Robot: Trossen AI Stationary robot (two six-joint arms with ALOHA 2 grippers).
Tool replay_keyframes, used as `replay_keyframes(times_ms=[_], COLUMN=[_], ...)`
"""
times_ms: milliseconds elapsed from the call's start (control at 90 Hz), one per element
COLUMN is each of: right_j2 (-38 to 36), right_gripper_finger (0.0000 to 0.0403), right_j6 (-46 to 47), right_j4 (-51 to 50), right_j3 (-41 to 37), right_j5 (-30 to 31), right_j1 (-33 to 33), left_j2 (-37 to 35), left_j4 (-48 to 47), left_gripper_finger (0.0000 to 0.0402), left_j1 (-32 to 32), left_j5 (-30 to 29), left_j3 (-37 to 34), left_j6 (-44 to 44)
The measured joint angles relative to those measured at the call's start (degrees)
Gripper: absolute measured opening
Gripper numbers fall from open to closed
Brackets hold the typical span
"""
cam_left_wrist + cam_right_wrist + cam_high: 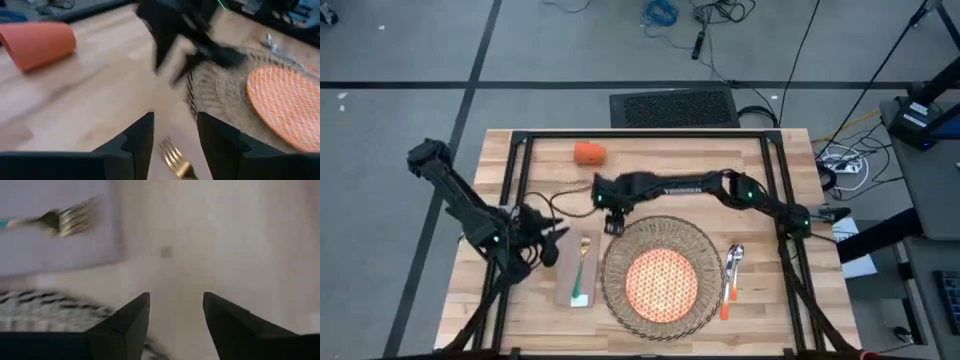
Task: Set table place
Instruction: Put the orange cup to the top right of the brown mat
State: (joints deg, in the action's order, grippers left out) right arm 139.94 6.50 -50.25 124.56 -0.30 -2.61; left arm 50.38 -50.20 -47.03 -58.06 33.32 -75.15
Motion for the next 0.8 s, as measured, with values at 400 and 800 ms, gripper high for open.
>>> replay_keyframes(times_ms=[400,800], right_j2=[0.04,0.09], right_gripper_finger=[0.0148,0.0148], right_j6=[2.72,8.66], right_j4=[3.67,7.79], right_j3=[-2.22,-2.23], right_j5=[12.19,27.01], right_j1=[15.41,29.89], left_j2=[-19.28,-32.65], left_j4=[2.71,5.80], left_gripper_finger=[0.0137,0.0137], left_j1=[4.85,15.63], left_j5=[1.60,11.70], left_j3=[-2.83,-12.52], left_j6=[16.71,21.77])
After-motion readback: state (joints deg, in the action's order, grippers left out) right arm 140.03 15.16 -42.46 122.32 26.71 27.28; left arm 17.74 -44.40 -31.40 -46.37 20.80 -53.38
